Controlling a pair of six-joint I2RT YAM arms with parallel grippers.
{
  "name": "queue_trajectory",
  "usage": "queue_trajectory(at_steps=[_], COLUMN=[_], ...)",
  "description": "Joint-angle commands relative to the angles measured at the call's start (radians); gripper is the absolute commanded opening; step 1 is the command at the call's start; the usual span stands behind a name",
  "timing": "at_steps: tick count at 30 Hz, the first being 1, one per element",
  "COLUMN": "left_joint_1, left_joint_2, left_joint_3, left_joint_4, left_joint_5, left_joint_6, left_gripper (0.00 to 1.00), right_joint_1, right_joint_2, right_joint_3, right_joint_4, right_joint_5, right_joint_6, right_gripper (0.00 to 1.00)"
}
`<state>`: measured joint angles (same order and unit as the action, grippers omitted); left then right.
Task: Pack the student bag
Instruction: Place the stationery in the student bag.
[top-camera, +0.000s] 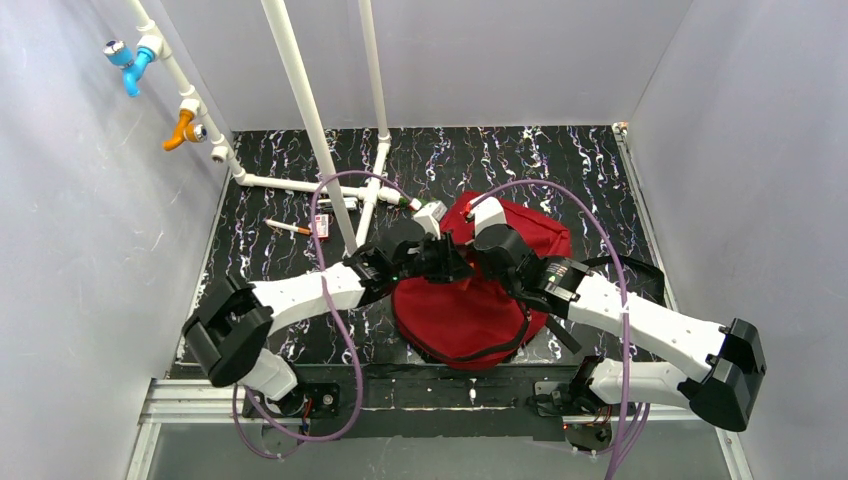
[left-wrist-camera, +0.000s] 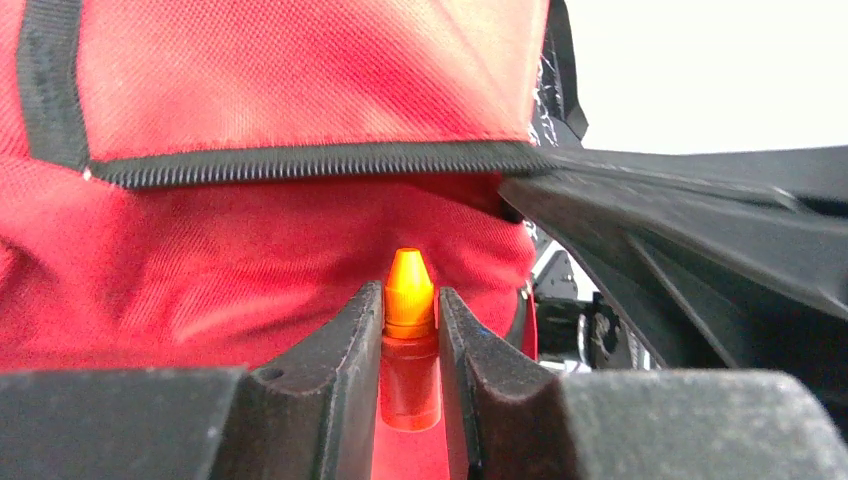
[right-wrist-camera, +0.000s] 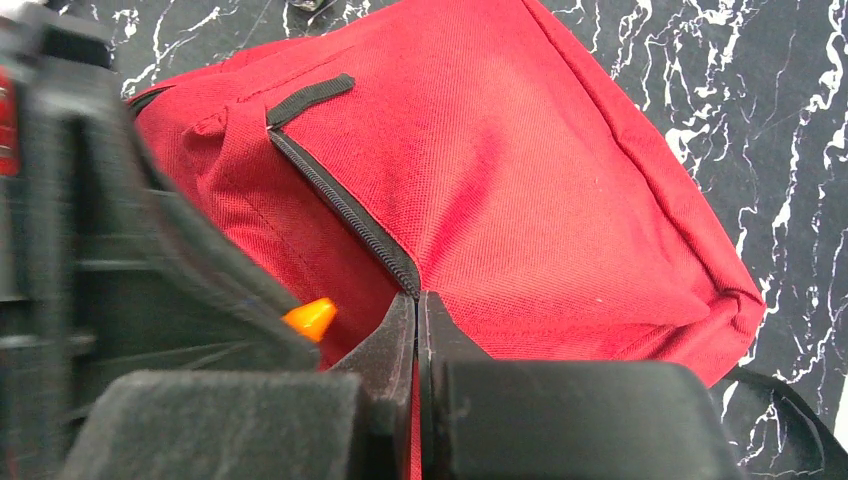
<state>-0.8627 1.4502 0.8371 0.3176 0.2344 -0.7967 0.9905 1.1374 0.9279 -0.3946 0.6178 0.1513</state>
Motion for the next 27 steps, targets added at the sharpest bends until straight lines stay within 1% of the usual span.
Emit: queue_trajectory(at_steps=[1, 4, 6, 13, 14, 15, 18, 20, 22, 23, 27], left_joint_1=[-0.046, -0.057, -0.060, -0.066, -0.067, -0.068, -0.068, -0.071, -0.070, -0.071, -0.070], left_joint_2=[0.077, 0.129, 0.169, 0.276, 0.284, 0.292, 0.318, 0.325, 0.318, 0.308, 0.236], left_joint_3=[0.063, 0.076, 0.098, 0.201, 0.209, 0.214, 0.247, 0.253, 0.246, 0.236, 0.196], left_joint_4=[0.088, 0.126, 0.167, 0.170, 0.170, 0.170, 0.164, 0.156, 0.136, 0.131, 0.099], left_joint_5=[-0.177, -0.310, -0.361, -0.487, -0.514, -0.539, -0.566, -0.549, -0.532, -0.520, -0.466], left_joint_6=[0.005, -0.017, -0.064, -0.369, -0.407, -0.434, -0.427, -0.410, -0.383, -0.373, -0.277], left_gripper=[0.17, 0.18, 0.19, 0.19, 0.22, 0.27, 0.42, 0.60, 0.68, 0.69, 0.69], right_joint_1=[0.010, 0.010, 0.010, 0.010, 0.010, 0.010, 0.010, 0.010, 0.010, 0.010, 0.010], right_joint_2=[-0.040, -0.047, -0.050, -0.050, -0.050, -0.051, -0.053, -0.054, -0.054, -0.054, -0.056], right_joint_3=[0.062, 0.054, 0.051, 0.049, 0.050, 0.050, 0.054, 0.054, 0.055, 0.053, 0.044], right_joint_4=[0.059, 0.066, 0.070, 0.065, 0.065, 0.064, 0.062, 0.060, 0.056, 0.055, 0.051], right_joint_5=[-0.017, -0.022, -0.033, -0.048, -0.049, -0.051, -0.054, -0.055, -0.050, -0.047, -0.038], right_joint_6=[0.027, 0.027, 0.032, 0.037, 0.037, 0.037, 0.040, 0.040, 0.040, 0.038, 0.036], right_gripper=[0.01, 0.01, 0.01, 0.01, 0.01, 0.01, 0.01, 0.01, 0.01, 0.01, 0.01])
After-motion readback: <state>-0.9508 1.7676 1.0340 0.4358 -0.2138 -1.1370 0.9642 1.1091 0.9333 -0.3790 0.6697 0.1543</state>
